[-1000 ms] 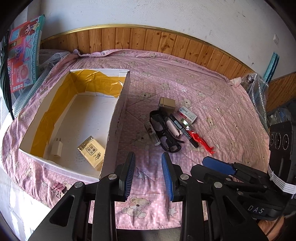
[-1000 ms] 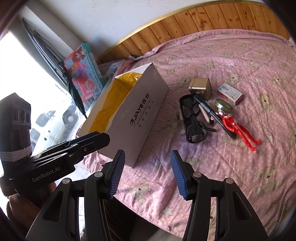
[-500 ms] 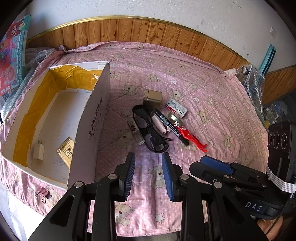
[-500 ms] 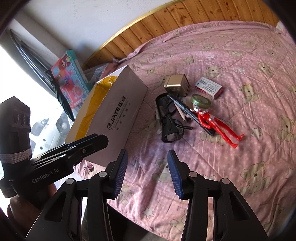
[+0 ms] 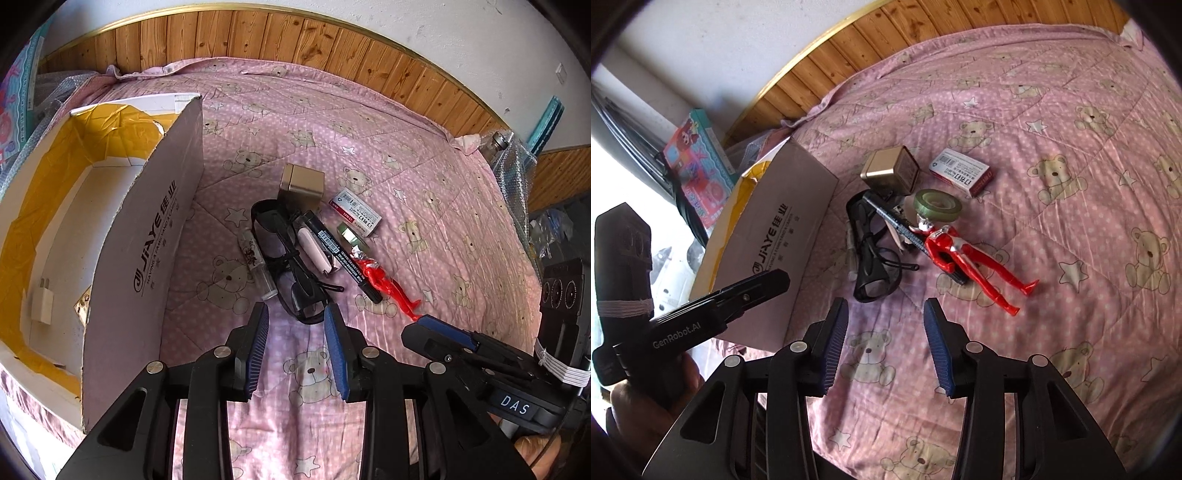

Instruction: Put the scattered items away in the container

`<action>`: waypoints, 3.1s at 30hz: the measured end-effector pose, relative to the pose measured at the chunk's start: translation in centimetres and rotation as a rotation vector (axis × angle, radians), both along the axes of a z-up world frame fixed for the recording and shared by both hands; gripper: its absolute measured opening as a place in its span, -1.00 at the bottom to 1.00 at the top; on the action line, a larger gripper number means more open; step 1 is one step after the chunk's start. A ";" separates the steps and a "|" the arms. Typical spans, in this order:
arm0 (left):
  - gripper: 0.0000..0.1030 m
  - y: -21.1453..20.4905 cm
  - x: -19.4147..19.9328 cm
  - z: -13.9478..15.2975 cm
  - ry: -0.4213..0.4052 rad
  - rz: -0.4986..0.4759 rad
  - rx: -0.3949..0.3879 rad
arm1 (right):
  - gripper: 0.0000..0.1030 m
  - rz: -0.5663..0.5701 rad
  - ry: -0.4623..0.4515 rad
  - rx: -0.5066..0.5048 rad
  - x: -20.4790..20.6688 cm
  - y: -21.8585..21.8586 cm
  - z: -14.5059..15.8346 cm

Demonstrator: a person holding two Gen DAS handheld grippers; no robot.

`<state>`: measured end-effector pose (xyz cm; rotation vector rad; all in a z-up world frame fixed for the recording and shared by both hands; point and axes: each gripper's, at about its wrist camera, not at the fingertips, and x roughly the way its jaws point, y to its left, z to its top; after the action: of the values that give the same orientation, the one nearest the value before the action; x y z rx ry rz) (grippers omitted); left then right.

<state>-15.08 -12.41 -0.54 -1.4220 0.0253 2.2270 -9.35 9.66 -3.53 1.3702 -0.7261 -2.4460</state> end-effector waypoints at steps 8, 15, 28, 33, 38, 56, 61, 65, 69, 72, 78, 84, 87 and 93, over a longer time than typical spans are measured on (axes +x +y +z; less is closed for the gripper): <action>-0.31 1.4 -2.4 -2.6 -0.036 0.009 -0.010 | -0.12 -0.009 -0.005 0.096 -2.1 1.2 -0.9; -0.30 1.8 -5.2 -5.4 -0.059 0.039 -0.020 | -0.12 0.025 -0.036 0.204 -4.7 1.5 -3.1; -0.61 1.6 -7.3 -9.5 -0.045 0.060 -0.055 | -0.51 -0.056 -0.109 0.130 -4.8 4.7 -5.4; -0.70 -0.8 -5.5 -9.3 -0.085 0.062 -0.058 | -0.50 -0.046 -0.115 0.116 -3.2 4.9 -4.8; -0.43 -1.3 -5.9 -8.8 -0.063 0.075 -0.044 | -0.39 -0.023 -0.084 0.171 -3.8 4.0 -5.1; -0.50 -2.4 -2.4 -10.5 -0.027 0.053 -0.089 | -0.43 -0.015 -0.131 0.231 -1.2 4.5 -6.2; -0.33 -3.1 -1.3 -10.4 -0.018 0.058 -0.099 | -0.23 -0.007 -0.119 0.262 -0.2 4.1 -6.2; -0.31 -2.1 -1.5 -10.1 0.014 0.053 -0.099 | -0.23 -0.001 -0.076 0.332 -0.1 3.1 -6.4; -0.47 -2.2 -1.3 -10.5 0.047 0.045 -0.092 | -0.49 -0.017 -0.083 0.352 -0.2 3.3 -6.4; -0.63 -2.7 -1.4 -9.6 0.037 0.045 -0.092 | -0.49 -0.041 -0.094 0.301 0.4 4.1 -6.3; -0.63 -3.3 0.1 -8.3 0.037 0.043 -0.069 | -0.50 -0.071 -0.090 0.252 2.2 4.4 -5.3; -0.63 -3.1 1.2 -6.5 0.062 0.029 -0.048 | -0.51 -0.069 -0.078 0.236 3.5 3.8 -4.3; -0.63 -2.9 1.8 -5.7 0.074 0.023 -0.053 | -0.54 -0.061 -0.065 0.242 4.2 3.2 -3.5; -0.63 -3.1 3.1 -4.3 0.087 0.027 -0.050 | -0.70 -0.039 -0.050 0.257 5.4 1.8 -2.9</action>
<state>-11.96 -15.54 -4.86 -1.3577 0.0929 2.3244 -3.95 11.47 -6.43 1.5242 -0.4641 -2.6174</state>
